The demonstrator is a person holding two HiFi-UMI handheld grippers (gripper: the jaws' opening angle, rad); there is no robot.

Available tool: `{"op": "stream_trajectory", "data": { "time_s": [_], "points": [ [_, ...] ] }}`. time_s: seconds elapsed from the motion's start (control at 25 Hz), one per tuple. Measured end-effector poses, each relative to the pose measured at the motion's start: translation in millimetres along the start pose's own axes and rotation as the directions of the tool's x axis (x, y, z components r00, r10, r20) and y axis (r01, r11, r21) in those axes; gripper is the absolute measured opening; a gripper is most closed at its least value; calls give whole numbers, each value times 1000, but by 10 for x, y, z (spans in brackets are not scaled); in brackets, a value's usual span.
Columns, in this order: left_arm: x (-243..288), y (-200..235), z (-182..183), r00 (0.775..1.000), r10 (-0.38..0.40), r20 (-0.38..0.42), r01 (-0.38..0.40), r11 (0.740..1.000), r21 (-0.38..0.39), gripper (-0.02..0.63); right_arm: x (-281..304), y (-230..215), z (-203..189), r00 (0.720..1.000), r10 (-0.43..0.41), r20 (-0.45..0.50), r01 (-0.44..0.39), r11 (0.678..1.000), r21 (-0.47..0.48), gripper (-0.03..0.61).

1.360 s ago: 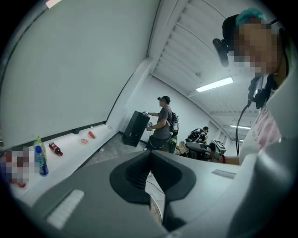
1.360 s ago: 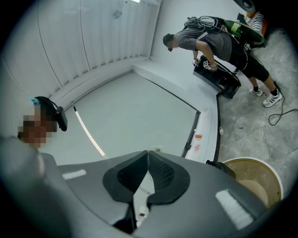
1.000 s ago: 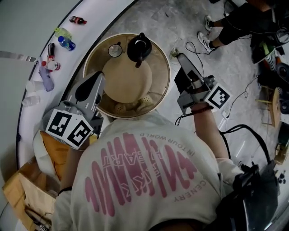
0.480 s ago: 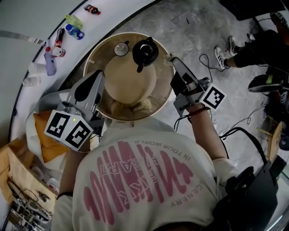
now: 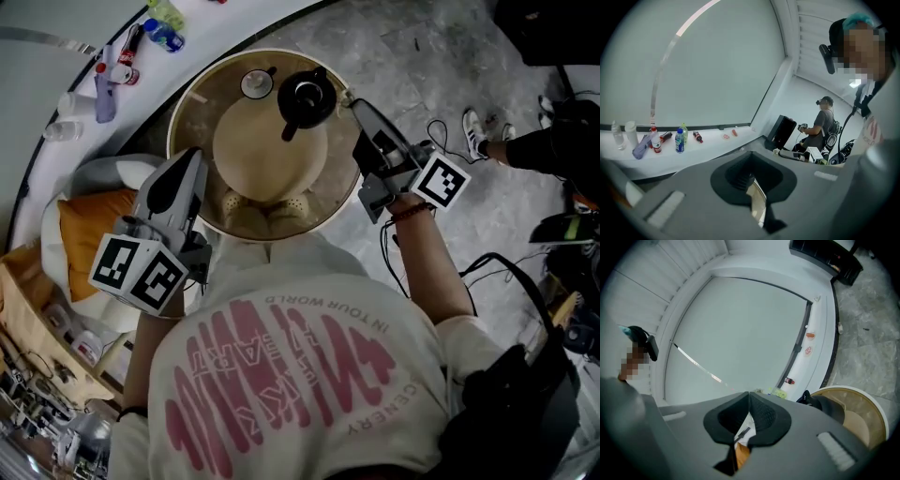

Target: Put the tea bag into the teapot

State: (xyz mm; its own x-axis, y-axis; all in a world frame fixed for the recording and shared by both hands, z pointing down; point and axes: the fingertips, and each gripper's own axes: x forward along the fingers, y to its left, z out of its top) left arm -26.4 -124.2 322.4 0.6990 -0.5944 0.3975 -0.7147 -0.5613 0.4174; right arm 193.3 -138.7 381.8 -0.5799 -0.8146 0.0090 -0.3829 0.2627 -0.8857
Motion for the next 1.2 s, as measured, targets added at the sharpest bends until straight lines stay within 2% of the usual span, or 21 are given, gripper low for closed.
{"op": "stream_trajectory", "data": {
  "time_s": [0.4,0.64,0.76,0.96,1.08,1.2],
  "points": [
    [-76,93,-236,996,80,-29,-81,996,-35,14,401,-348,-162,990,-45,-133,32,995,-99,9],
    [-31,167,-272,996,75,-44,-77,996,-38,14,573,-709,-353,969,-151,-194,124,982,-145,9],
    [-53,159,-319,996,70,-61,-72,997,-27,14,564,-902,-404,948,-234,-215,190,960,-204,9],
    [-106,168,-425,994,81,-80,-84,996,-41,14,571,-1083,-493,920,-304,-246,231,931,-283,9],
    [-129,161,-469,993,80,-84,-85,995,-52,14,601,-1120,-512,900,-349,-261,242,899,-365,9],
    [-144,142,-502,993,76,-88,-82,995,-57,14,626,-1160,-560,868,-404,-288,235,846,-478,9]
  ]
}}
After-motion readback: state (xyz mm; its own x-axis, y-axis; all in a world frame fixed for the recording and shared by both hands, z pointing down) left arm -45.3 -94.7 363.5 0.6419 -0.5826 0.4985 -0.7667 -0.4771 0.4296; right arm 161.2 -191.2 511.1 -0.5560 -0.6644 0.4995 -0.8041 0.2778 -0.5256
